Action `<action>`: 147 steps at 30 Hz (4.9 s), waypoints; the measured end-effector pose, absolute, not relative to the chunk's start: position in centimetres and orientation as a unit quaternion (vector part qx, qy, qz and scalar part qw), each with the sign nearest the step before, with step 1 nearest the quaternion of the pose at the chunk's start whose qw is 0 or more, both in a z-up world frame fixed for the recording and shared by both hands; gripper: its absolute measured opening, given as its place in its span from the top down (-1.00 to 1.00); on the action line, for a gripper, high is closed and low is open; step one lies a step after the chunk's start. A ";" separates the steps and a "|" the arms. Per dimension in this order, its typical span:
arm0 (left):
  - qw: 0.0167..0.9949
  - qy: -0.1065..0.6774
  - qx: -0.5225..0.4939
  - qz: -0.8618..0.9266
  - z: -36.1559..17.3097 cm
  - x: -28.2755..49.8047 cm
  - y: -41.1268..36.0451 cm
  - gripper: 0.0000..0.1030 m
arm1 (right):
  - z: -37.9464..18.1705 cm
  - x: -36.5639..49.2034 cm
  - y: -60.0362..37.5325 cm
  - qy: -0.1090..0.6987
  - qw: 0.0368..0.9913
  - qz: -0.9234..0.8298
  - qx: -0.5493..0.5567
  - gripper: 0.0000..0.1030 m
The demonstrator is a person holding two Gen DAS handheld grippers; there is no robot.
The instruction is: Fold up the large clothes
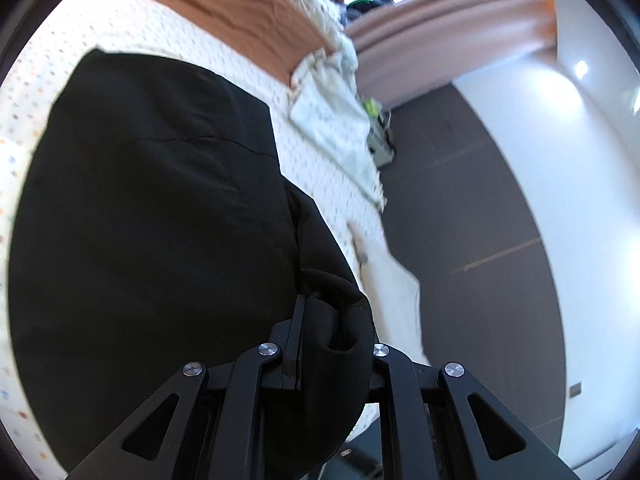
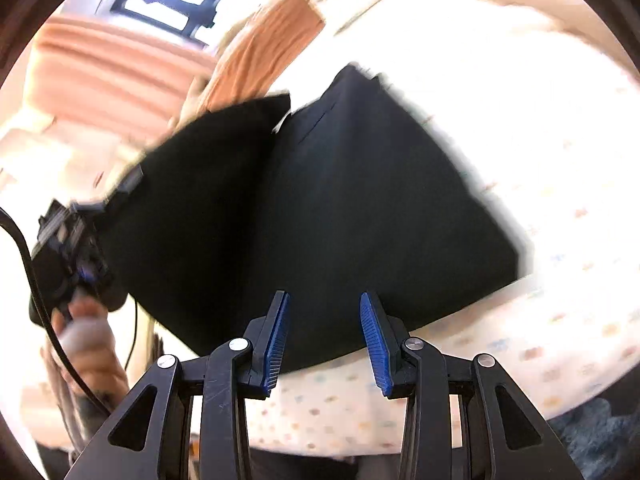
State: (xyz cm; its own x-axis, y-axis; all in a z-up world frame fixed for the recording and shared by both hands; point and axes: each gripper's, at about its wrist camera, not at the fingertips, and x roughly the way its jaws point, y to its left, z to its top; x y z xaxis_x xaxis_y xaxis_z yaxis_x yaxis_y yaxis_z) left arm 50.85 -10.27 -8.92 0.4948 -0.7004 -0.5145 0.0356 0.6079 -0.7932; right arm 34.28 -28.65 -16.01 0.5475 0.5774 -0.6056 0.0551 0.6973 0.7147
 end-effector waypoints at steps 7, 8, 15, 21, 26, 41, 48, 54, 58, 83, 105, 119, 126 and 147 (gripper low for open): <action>0.761 0.483 -0.355 -0.248 -11.1 52.1 -15.5 0.75 | -16.1 33.5 -33.1 0.431 0.808 0.123 0.383 0.26; 0.760 0.489 -0.348 -0.248 -11.3 52.2 -16.1 0.75 | -16.1 33.4 -33.5 0.429 0.808 0.120 0.385 0.26; 0.745 0.514 -0.338 -0.259 -12.8 53.6 -19.4 0.75 | -15.2 32.5 -36.6 0.415 0.812 0.104 0.396 0.26; 0.736 0.533 -0.321 -0.266 -13.1 54.2 -20.9 0.60 | -15.3 32.1 -38.5 0.411 0.812 0.093 0.404 0.26; 0.706 0.541 -0.345 -0.299 -14.1 54.7 -21.2 -0.64 | -15.2 32.3 -38.4 0.409 0.810 0.098 0.410 0.26; 0.798 0.479 -0.313 -0.190 -11.2 50.0 -7.2 -0.65 | -13.5 35.1 -32.2 0.392 0.811 0.180 0.396 -0.04; 0.799 0.492 -0.320 -0.134 -13.9 48.1 -2.6 -0.24 | -14.7 36.7 -30.5 0.395 0.822 0.148 0.383 -0.04; 0.794 0.515 -0.300 -0.119 -16.3 47.6 -3.8 0.03 | -15.4 36.0 -31.3 0.386 0.826 0.151 0.383 0.76; 0.795 0.517 -0.288 -0.135 -16.3 47.7 -4.7 0.10 | -16.7 35.1 -32.7 0.394 0.822 0.115 0.396 0.80; 0.795 0.527 -0.278 -0.117 -17.6 44.6 -5.1 0.07 | -19.9 34.6 -34.6 0.459 0.793 0.101 0.388 -0.13; 0.839 0.509 -0.142 -0.130 -14.4 42.8 -7.1 0.61 | -18.3 29.9 -32.3 0.434 0.783 0.170 0.412 0.69; 0.820 0.533 -0.147 -0.150 -14.8 36.4 -5.3 0.52 | -18.6 25.3 -31.3 0.487 0.765 0.206 0.368 0.69; 0.792 0.558 -0.201 -0.146 -15.7 37.5 -3.1 0.10 | -17.9 27.2 -32.8 0.502 0.786 0.168 0.320 -0.25; 0.798 0.534 -0.254 -0.120 -16.9 46.7 -1.4 -0.16 | -20.2 41.1 -32.2 0.509 0.747 0.238 0.355 -0.64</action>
